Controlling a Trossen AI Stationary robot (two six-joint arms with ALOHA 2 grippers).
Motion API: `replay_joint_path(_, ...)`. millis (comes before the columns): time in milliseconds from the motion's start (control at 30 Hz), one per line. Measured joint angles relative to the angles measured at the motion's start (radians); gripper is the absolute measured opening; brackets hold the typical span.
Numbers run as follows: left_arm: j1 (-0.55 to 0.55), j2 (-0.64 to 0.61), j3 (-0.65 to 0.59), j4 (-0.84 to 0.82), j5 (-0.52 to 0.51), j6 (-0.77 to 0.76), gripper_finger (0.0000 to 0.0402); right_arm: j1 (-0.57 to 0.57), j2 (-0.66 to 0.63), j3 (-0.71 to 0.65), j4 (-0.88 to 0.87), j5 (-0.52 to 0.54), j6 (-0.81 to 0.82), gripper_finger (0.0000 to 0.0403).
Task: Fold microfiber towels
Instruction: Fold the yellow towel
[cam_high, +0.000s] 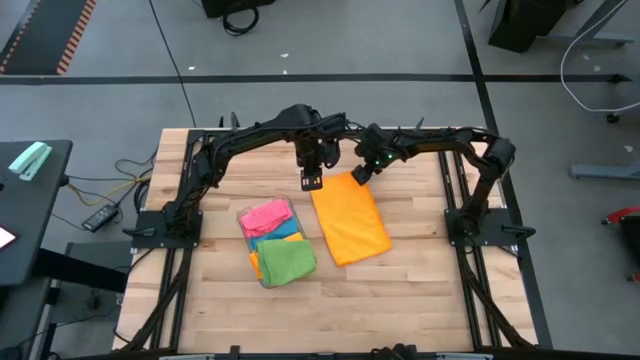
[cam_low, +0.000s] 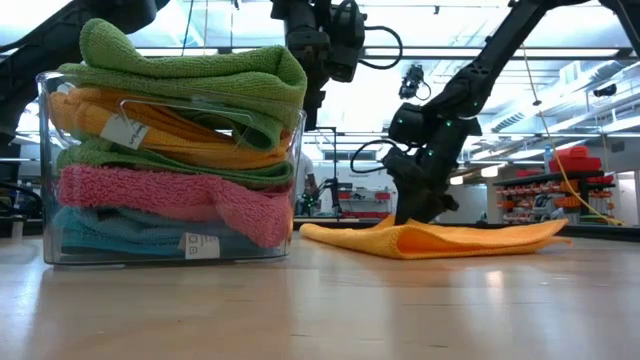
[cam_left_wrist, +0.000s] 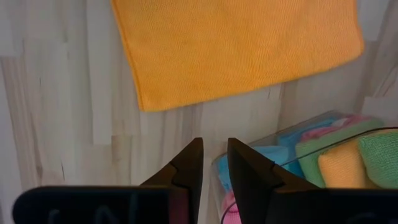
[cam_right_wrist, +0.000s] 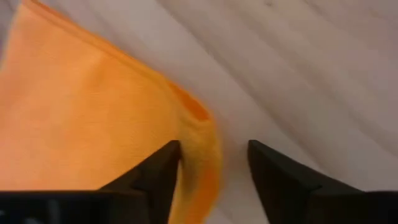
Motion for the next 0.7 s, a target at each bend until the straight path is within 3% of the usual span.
replay_joint_path(367,0.003,0.000,0.000,-0.010,0.000,0.002,0.0084,0.007,0.040,0.003,0.024,-0.034,0.024,0.0020)
replay_joint_path(567,0.003,0.000,0.000,-0.015,0.000,0.001,0.0076,-0.004,-0.032,-0.004,0.014,-0.016,0.007,0.0009)
replay_joint_path(700,0.003,0.000,0.000,-0.016,0.000,-0.002,0.0078,-0.012,-0.098,-0.003,0.013,-0.015,-0.101,0.0008)
